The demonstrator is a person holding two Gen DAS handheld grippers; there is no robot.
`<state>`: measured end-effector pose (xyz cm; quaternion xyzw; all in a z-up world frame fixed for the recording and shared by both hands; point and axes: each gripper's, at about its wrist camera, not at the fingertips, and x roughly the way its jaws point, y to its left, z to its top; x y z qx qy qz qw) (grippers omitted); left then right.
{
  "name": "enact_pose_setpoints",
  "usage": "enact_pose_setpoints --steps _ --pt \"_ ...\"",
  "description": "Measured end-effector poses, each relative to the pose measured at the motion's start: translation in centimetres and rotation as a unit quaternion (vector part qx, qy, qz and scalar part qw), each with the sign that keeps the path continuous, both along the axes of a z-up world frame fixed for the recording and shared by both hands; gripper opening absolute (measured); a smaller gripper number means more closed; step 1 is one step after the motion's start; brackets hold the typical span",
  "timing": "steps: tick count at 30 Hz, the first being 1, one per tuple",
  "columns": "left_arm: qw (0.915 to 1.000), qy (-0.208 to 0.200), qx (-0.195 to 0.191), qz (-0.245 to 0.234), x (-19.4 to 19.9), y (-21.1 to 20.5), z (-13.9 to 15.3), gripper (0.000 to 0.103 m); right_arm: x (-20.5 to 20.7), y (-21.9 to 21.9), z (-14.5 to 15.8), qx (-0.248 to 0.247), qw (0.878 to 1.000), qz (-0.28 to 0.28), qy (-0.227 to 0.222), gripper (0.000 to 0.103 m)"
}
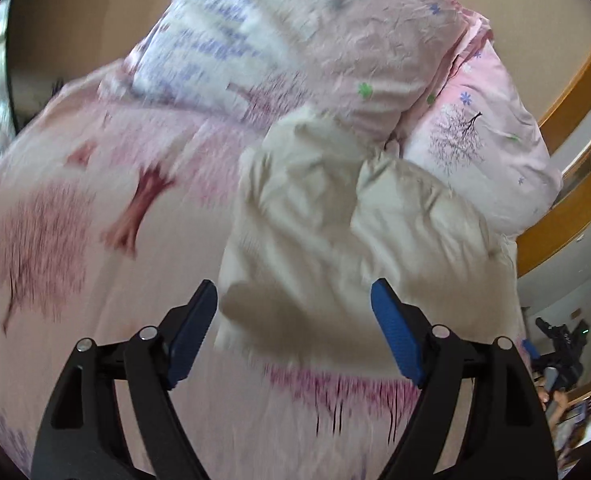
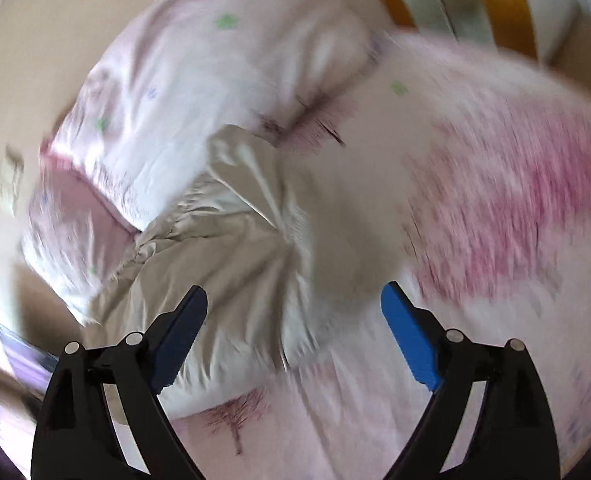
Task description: Fold large clothes
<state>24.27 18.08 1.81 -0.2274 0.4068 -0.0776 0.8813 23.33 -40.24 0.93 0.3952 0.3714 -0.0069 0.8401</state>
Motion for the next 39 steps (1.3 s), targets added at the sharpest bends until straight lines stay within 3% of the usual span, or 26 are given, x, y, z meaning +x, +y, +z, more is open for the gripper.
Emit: enact_pose_setpoints --steps 6,9,12,17,20,25,27,33,39 --pt "0.9926 0.021 -0.113 0.039 -2.7 1.4 -3.2 0.078 -0.2 -0.8 -4.3 0.145 0.989 -0.004 0.024 0.09" --pt "0.9858 0.025 -0.16 0.045 -2.6 1.2 -4.4 0.078 0.9 -0.5 -5.2 0.171 0.985 -0.006 0.022 0.09" --pt "0.9819 0.031 -0.181 0.047 -1.8 0.4 -5.1 0.077 1.9 -0.1 -5.9 0.187 0.982 -0.006 0.028 0.086" --pt "0.9758 0.035 -0.206 0.066 0.1 -0.4 -5.8 0.077 2.7 0.7 -5.8 0.18 0.983 -0.003 0.023 0.077" --pt "0.9712 0.04 -0.219 0.084 1.1 0.1 -6.4 0.071 2.9 0.8 -5.9 0.179 0.984 -0.004 0.017 0.07" --pt "0.9606 0.026 -0.255 0.107 1.7 1.5 -7.1 0.037 3.3 1.4 -5.8 0.175 0.985 0.004 -0.012 0.036" --pt "0.9608 0.015 -0.259 0.099 1.6 1.7 -6.5 0.03 2.9 1.8 -4.8 0.164 0.986 0.01 -0.033 0.03" --pt "0.9633 -0.033 -0.25 0.092 -0.9 3.5 -3.5 0.022 0.8 3.7 -2.1 0.146 0.986 0.05 -0.066 0.026" --pt "0.9608 -0.033 -0.249 0.118 -6.2 7.5 -3.4 0.022 -2.8 6.8 -2.1 0.137 0.983 0.104 -0.061 0.026"
